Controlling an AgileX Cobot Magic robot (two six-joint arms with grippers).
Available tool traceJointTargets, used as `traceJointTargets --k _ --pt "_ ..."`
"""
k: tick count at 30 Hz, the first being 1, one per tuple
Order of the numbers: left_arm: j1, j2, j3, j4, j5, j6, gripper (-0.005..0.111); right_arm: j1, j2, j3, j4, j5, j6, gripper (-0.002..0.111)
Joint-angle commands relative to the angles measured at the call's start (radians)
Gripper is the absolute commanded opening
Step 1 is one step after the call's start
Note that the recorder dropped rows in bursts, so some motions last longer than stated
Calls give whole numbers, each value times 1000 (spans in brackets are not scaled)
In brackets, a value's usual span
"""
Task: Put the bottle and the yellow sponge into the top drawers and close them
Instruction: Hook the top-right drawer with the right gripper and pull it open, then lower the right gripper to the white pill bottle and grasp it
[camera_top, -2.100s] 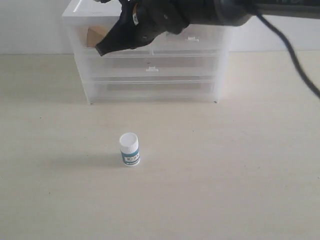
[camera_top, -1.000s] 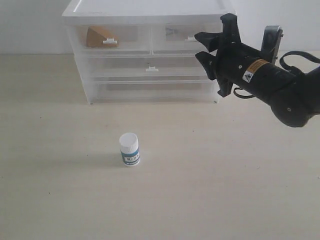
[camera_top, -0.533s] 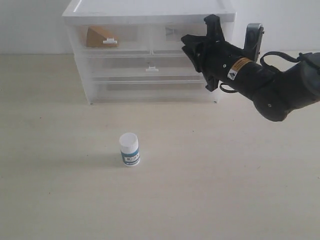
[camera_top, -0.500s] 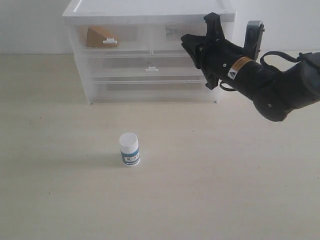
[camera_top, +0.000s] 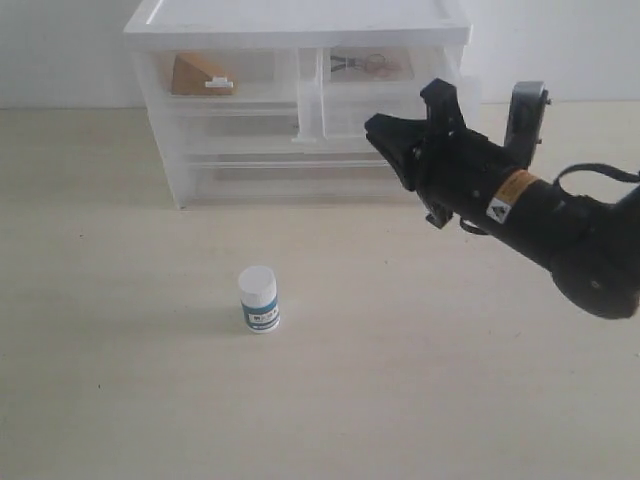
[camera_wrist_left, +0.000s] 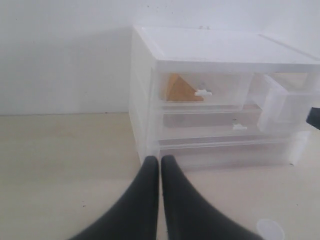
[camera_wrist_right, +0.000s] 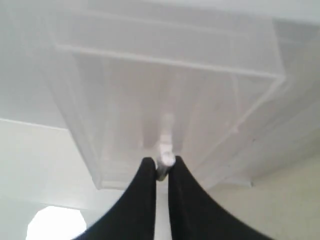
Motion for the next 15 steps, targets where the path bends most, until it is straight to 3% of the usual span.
traceJointTargets --k 1,11,13,15 --pt "-6 -1 4 2 -3 -3 4 2 -122 180 -68 5 -124 0" --pt "-6 -1 4 2 -15 -3 4 2 -224 268 -198 5 -114 0" --pt "-6 -1 4 2 -15 -3 4 2 -224 268 -198 5 -97 6" --pt "-6 -1 4 2 -15 -3 4 2 -224 268 -211 55 -101 19"
